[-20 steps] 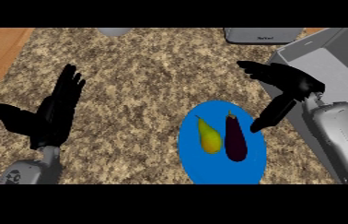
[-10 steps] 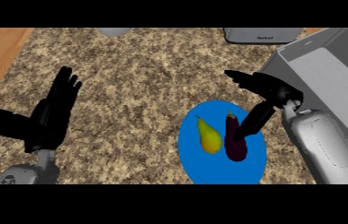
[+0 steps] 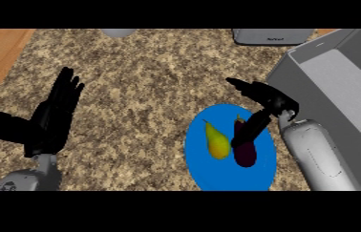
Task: Pick the pear from the plate and place it in the cardboard box
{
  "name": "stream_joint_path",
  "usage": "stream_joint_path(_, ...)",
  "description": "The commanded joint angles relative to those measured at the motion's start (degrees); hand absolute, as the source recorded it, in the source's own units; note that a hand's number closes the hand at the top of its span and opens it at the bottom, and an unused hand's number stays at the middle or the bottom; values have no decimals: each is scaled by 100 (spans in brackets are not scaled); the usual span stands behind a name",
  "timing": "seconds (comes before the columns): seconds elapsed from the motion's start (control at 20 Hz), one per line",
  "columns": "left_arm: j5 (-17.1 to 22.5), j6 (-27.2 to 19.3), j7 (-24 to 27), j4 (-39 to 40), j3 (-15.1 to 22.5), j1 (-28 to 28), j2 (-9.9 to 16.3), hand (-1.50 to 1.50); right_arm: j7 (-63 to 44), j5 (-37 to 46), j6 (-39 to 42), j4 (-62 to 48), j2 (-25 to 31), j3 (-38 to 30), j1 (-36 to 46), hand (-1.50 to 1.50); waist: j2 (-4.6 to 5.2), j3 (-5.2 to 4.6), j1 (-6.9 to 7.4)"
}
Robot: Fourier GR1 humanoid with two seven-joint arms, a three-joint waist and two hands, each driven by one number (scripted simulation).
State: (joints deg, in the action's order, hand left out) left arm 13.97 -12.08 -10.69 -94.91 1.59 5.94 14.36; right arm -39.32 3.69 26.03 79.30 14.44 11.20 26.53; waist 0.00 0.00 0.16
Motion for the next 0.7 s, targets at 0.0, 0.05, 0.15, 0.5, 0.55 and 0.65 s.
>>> stream_joint_path(0.0, -32, 101, -235, -259, -101, -80, -76, 0, 435, 356, 89, -436, -32, -233, -30, -150, 1, 1, 9)
stream_joint_path(0.05, -217, -65, -277, -165, -7, 98, -215, 0, 463, 381, 213, -454, -93, -168, -77, -150, 1, 1, 1)
stream_joint_path(0.15, -202, 180, -229, 42, -172, 187, -143, 0, -85, 211, 237, -63, -282, -325, -20, -150, -1, 0, -10)
stream_joint_path(0.5, -256, 391, 22, 50, -328, -122, -245, 0, 221, 905, -76, -212, -800, 58, -276, -150, 0, 0, 3)
stream_joint_path(0.55, -441, 195, -54, 50, -130, 11, -465, 0, -477, 546, 320, 548, -589, -136, -396, -150, -6, -1, -21)
stream_joint_path(0.65, -428, 262, -33, -88, -202, -102, -490, 0, -105, 994, 107, -108, -724, -115, -164, -150, -1, 0, 0)
